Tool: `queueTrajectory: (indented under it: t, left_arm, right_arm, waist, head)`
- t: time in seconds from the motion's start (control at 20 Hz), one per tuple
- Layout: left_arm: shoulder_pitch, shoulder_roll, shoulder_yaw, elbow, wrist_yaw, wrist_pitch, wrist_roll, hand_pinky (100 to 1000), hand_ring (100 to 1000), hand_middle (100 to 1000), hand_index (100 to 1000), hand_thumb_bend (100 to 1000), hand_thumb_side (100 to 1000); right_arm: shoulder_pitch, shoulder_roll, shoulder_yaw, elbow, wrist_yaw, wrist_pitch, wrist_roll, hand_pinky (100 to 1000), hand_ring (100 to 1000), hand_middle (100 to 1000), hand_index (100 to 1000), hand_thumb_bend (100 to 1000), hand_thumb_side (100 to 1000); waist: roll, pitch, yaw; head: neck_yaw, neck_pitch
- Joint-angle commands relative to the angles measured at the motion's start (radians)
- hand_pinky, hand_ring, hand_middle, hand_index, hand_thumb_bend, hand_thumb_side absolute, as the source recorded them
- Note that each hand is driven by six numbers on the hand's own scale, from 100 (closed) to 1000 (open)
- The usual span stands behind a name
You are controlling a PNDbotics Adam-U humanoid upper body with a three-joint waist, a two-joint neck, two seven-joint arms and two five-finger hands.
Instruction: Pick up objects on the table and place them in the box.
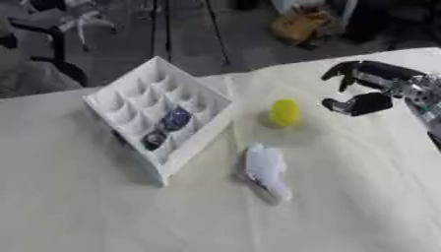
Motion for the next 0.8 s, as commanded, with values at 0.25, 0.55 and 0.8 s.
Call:
queueTrajectory:
  t: [0.25,0.55,0.8]
  left_arm:
    - [-0.002,0.009,-0.004,-0.020,0.006,0.000,-0.011,662,635,751,826,176,1000]
    - [0.003,0.004,-0.005,-0.020,0.011,-0.002,-0.014,662,635,751,826,175,1000]
    - [0.005,0.000,-0.008,-0.020,0.014,-0.001,-0.019,661,635,751,826,173,1000]
  right_arm:
    - [-0.039,-0.017,0.002,-0.023,0.049,0.030,-0.154,742,619,880,897,362,557]
    - [-0.044,0.012,0.020,0.007,0.059,0.035,-0.184,732,606,872,892,346,559]
    - [-0.052,0.038,0.038,0.030,0.057,0.018,-0.181,726,599,871,893,332,570]
  waist:
    - [-0.004,0.007,0.006]
    - [0.004,0.006,0.013]
    - [0.010,0.005,0.016]
  head:
    - [-0.015,-0.016]
    - [-0.023,-0.014]
    - [-0.025,-0.012]
